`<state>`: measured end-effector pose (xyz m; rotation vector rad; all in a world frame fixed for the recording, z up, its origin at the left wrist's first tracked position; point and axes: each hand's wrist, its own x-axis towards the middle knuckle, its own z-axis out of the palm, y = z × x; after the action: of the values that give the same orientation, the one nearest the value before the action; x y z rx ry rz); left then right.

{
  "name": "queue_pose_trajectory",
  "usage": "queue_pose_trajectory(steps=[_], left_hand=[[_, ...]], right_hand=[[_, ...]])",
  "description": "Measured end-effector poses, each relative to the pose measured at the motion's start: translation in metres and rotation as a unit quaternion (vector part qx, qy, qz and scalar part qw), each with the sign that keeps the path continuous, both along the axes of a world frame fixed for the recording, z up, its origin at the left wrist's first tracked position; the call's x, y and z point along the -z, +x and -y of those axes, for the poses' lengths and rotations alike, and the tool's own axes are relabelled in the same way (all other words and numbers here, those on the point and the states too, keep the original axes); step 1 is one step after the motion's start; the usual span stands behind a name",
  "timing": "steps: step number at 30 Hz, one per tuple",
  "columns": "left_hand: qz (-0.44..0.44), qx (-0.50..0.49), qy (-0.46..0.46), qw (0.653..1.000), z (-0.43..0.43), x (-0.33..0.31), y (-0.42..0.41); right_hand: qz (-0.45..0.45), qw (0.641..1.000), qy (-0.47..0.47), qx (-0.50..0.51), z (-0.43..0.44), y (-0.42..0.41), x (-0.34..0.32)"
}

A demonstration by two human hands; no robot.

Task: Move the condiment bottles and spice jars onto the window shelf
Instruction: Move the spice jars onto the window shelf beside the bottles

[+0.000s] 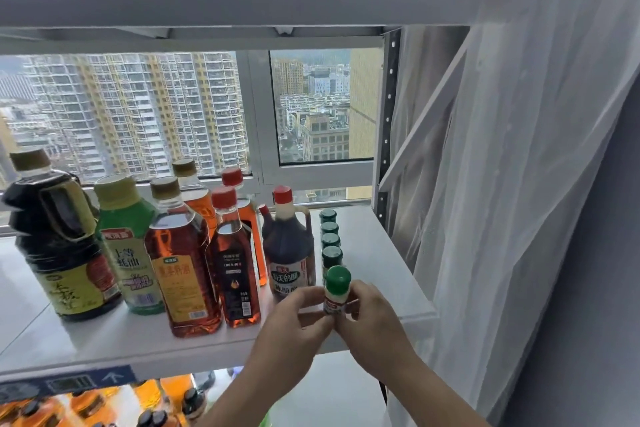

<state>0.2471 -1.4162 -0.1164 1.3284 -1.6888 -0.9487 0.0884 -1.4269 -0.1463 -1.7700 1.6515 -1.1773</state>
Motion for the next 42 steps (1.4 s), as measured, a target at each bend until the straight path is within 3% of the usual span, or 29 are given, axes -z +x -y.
queue_pose_trajectory(steps=[22,35,42], left_hand=[[-0.079,0.012,0.093,0.992,0.021,0.03,-0.004],[0.014,-0.021,0.06,0.998,0.004,0.02,-0.003],[0.025,-0.063,0.063,0.996,-0.024,0.035,0.01]], right_hand=[[0.011,0.999,0.016,0.046,0.014,-0.001,0.012],[-0.055,0.996,0.016,0.072,-0.004,-0.014,0.012],[-0.04,0.996,0.036,0.072,-0.027,-0.017,0.025]])
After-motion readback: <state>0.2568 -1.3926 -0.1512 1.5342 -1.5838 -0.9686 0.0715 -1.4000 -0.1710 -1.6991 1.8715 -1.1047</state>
